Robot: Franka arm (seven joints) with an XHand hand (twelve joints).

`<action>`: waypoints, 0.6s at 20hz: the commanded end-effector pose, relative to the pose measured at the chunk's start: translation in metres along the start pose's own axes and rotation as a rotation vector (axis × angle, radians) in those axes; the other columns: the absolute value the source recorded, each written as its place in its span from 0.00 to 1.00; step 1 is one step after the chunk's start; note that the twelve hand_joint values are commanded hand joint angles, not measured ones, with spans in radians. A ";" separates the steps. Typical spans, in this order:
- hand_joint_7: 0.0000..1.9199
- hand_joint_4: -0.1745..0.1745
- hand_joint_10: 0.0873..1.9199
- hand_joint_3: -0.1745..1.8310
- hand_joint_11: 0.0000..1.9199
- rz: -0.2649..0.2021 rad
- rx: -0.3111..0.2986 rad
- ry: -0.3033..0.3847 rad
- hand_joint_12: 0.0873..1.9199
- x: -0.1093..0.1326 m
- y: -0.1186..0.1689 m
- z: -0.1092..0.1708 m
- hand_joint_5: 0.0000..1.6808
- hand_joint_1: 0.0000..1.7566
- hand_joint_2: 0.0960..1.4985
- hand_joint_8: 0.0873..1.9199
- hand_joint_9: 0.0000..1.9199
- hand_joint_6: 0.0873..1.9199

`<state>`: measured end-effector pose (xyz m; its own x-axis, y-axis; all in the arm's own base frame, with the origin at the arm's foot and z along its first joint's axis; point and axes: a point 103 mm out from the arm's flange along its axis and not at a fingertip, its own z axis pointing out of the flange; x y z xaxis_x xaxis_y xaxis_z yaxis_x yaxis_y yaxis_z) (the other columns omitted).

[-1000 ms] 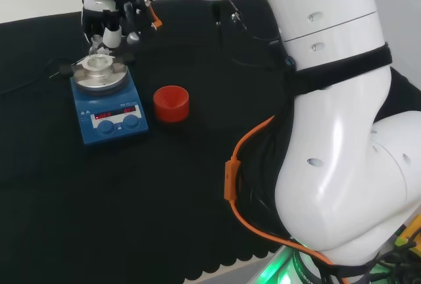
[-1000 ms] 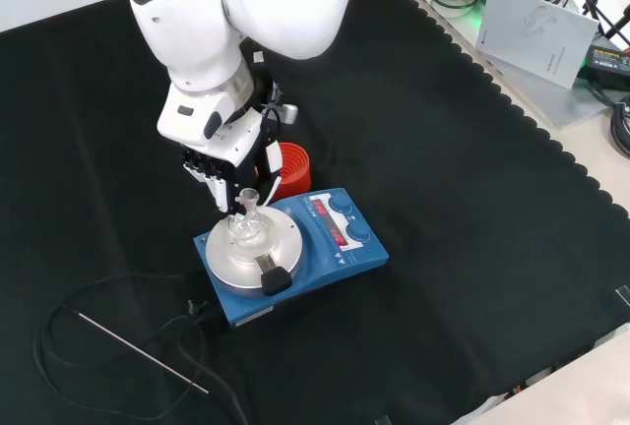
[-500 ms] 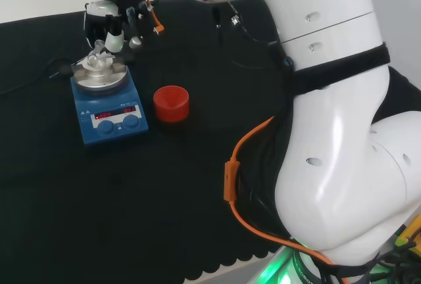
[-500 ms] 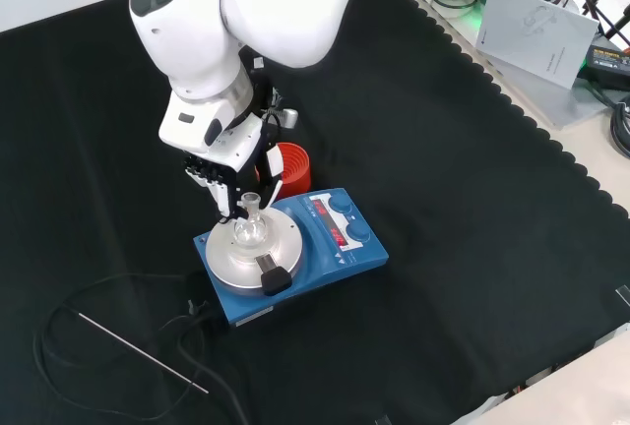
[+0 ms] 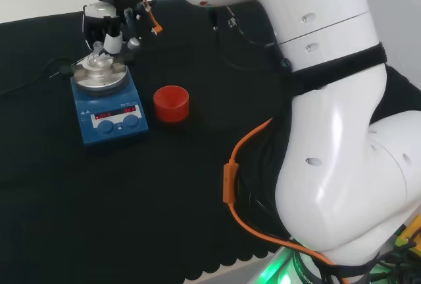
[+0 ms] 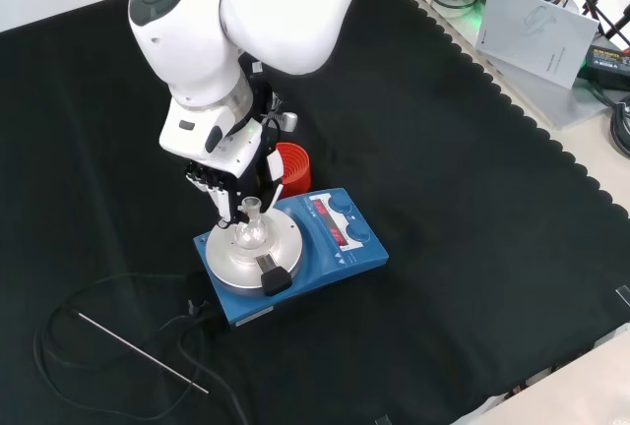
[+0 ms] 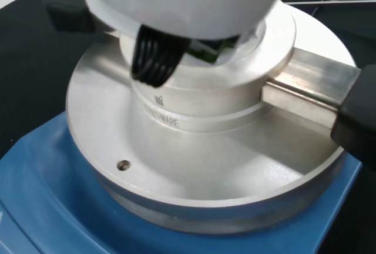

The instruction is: Place the round-bottom flask on the heater.

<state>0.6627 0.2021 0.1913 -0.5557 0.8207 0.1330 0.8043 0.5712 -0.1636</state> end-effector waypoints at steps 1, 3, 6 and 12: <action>0.77 0.00 0.12 0.57 0.89 -0.005 0.011 -0.008 0.45 0.003 0.003 0.002 0.72 0.76 0.27 0.31 0.89 0.36; 0.77 0.00 0.12 0.57 0.89 -0.005 0.014 -0.013 0.45 0.003 0.003 0.002 0.72 0.76 0.27 0.31 0.89 0.36; 0.77 0.00 0.12 0.57 0.89 -0.004 0.017 -0.013 0.45 0.004 0.004 0.003 0.72 0.76 0.27 0.31 0.89 0.36; 0.76 0.00 0.12 0.56 0.88 -0.005 0.035 -0.013 0.46 0.004 0.009 0.001 0.71 0.76 0.28 0.31 0.89 0.37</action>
<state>0.6657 0.2091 0.1898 -0.5630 0.8176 0.1207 0.7971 0.5757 -0.1823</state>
